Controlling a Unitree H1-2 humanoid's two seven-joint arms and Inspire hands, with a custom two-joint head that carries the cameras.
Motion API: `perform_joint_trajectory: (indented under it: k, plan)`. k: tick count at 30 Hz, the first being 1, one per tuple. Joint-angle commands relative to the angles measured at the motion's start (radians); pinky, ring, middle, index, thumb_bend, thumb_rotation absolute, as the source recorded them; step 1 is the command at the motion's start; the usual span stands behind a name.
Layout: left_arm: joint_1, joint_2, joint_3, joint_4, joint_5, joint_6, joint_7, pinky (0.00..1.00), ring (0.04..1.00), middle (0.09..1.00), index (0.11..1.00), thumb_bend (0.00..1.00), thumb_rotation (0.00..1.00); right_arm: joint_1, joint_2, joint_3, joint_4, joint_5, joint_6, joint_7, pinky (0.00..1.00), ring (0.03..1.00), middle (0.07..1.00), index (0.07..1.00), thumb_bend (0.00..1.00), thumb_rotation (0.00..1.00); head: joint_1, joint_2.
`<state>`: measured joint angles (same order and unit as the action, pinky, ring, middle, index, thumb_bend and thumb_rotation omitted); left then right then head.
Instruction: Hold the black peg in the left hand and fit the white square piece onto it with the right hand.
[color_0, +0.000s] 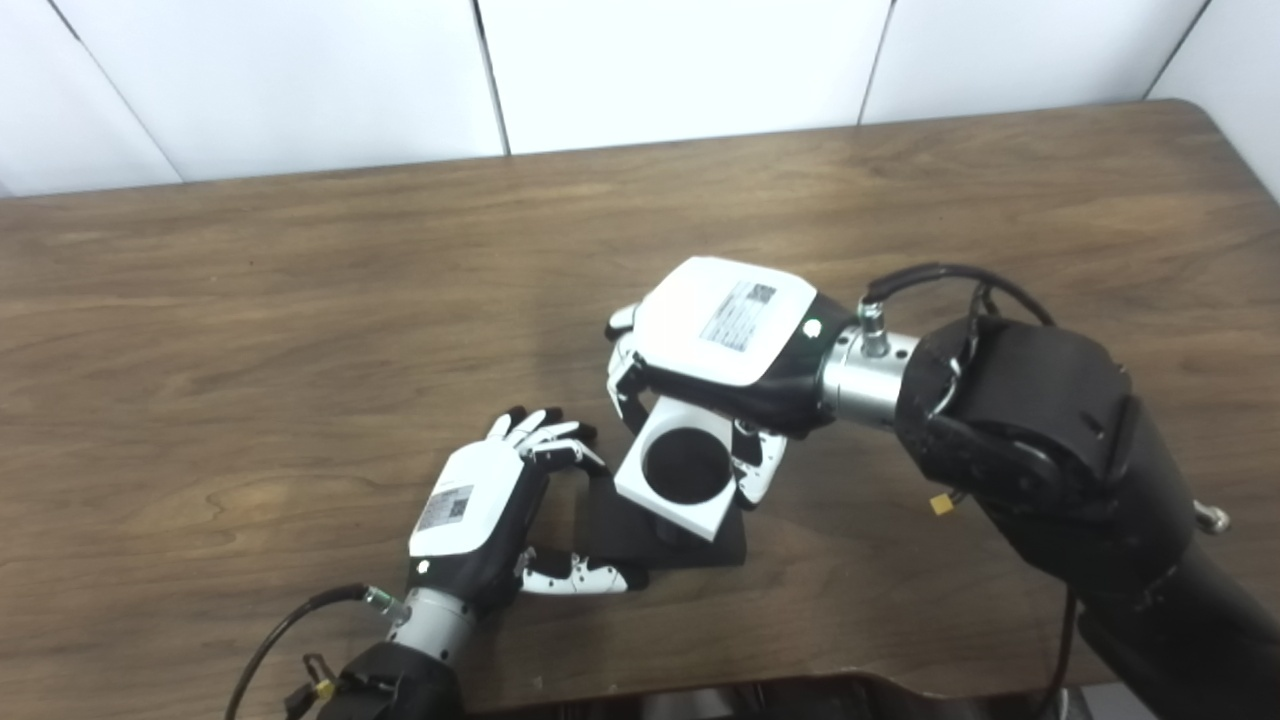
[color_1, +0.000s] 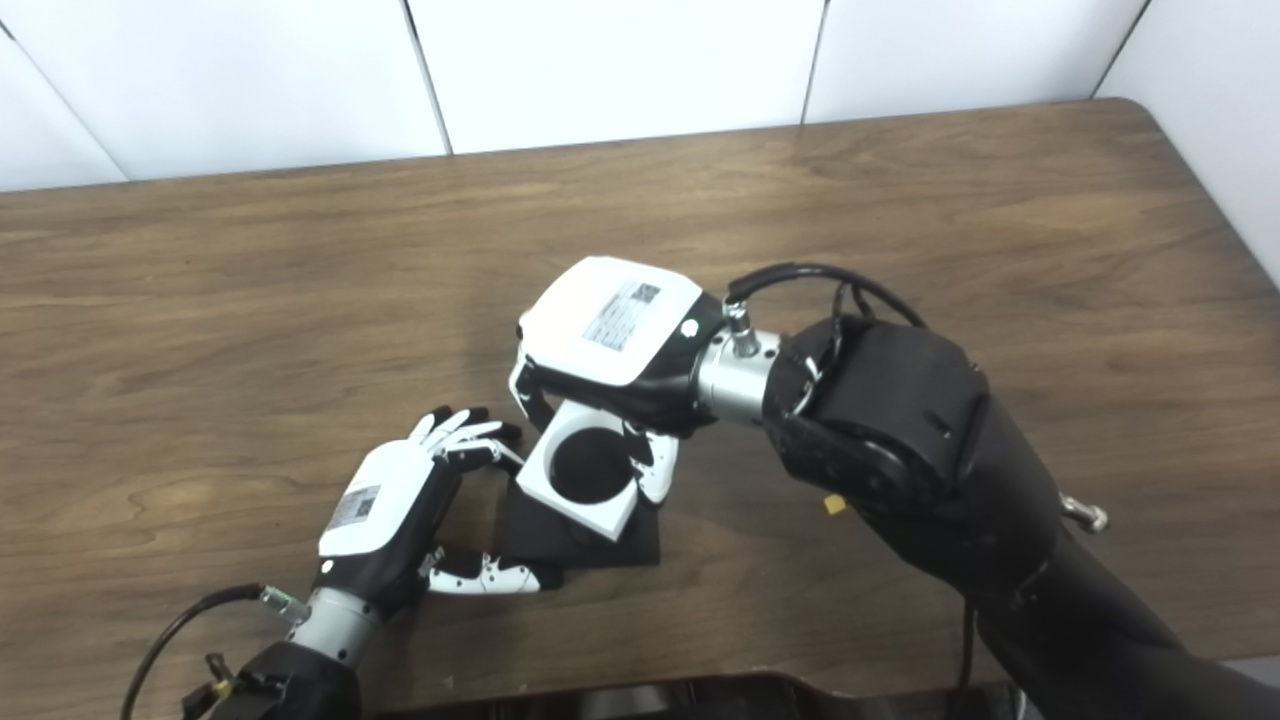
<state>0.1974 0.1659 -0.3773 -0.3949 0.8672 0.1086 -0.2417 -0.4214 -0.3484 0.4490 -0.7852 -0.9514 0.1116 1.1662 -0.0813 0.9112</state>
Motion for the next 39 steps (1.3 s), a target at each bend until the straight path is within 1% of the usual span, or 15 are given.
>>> perform_joint_trajectory:
  k: [1,16,22,23,24,25,26,27,31,33,35,39]
  plan:
    - [-0.006,-0.006,-0.007,-0.015,0.014,0.01,-0.013,1.0,0.926,0.823,0.483,0.52,0.05,-0.011,0.008,-0.007,-0.009,0.001,-0.028,-0.012,0.83,0.875,0.747,0.482,0.52,0.13,-0.001,0.0]
    - [-0.003,-0.009,-0.006,-0.023,0.021,0.007,-0.014,1.0,0.922,0.819,0.483,0.52,0.05,0.009,0.024,-0.033,0.003,-0.004,-0.046,-0.009,0.83,0.875,0.754,0.482,0.52,0.13,0.0,0.004]
    - [-0.005,-0.009,-0.006,-0.024,0.021,0.006,-0.016,1.0,0.92,0.817,0.483,0.52,0.05,0.007,0.025,-0.034,0.005,-0.03,-0.04,0.025,0.84,0.889,0.767,0.492,0.53,0.14,0.001,0.005]
    - [-0.004,-0.009,-0.006,-0.024,0.021,0.006,-0.017,1.0,0.92,0.817,0.483,0.52,0.05,0.007,0.027,-0.034,0.004,-0.037,-0.035,0.034,0.85,0.892,0.772,0.565,0.72,0.17,0.001,0.005]
    - [-0.004,-0.009,-0.006,-0.024,0.021,0.006,-0.017,1.0,0.92,0.817,0.483,0.52,0.05,0.006,0.03,-0.034,0.002,-0.043,-0.03,0.043,0.86,0.896,0.778,0.613,0.83,0.2,-0.001,0.006]
    - [-0.004,-0.008,-0.006,-0.023,0.02,0.004,-0.016,1.0,0.92,0.818,0.483,0.52,0.05,0.005,0.031,-0.033,0.001,-0.05,-0.026,0.053,0.87,0.901,0.784,0.648,0.9,0.23,-0.001,0.006]
    - [-0.005,-0.008,-0.006,-0.022,0.019,0.003,-0.015,1.0,0.92,0.817,0.483,0.52,0.05,0.004,0.031,-0.033,0.0,-0.055,-0.023,0.06,0.88,0.905,0.788,0.665,0.92,0.25,-0.001,0.006]
    - [-0.004,-0.008,-0.006,-0.022,0.019,0.003,-0.016,1.0,0.921,0.818,0.483,0.52,0.05,0.004,0.031,-0.033,-0.001,-0.058,-0.022,0.064,0.89,0.908,0.793,0.673,0.92,0.27,-0.001,0.006]
    - [-0.002,-0.009,-0.004,-0.026,0.016,0.008,-0.02,1.0,0.924,0.82,0.483,0.52,0.05,0.008,0.031,-0.04,-0.003,-0.062,-0.017,0.058,0.88,0.903,0.793,0.679,0.92,0.24,0.0,0.006]
    - [-0.003,-0.008,-0.004,-0.026,0.018,0.009,-0.021,1.0,0.924,0.82,0.483,0.52,0.05,0.006,0.03,-0.043,-0.005,-0.061,-0.012,0.063,0.88,0.906,0.797,0.68,0.92,0.25,0.0,0.006]
    - [-0.004,-0.006,-0.004,-0.024,0.019,0.008,-0.023,1.0,0.924,0.821,0.483,0.52,0.05,0.002,0.03,-0.047,-0.006,-0.062,-0.004,0.077,0.89,0.916,0.809,0.688,0.92,0.29,0.002,0.007]
    - [-0.005,-0.006,-0.004,-0.023,0.021,0.008,-0.023,1.0,0.921,0.819,0.483,0.52,0.05,-0.009,0.027,-0.046,-0.005,-0.066,0.014,0.098,0.91,0.936,0.839,0.739,0.96,0.39,0.002,0.007]
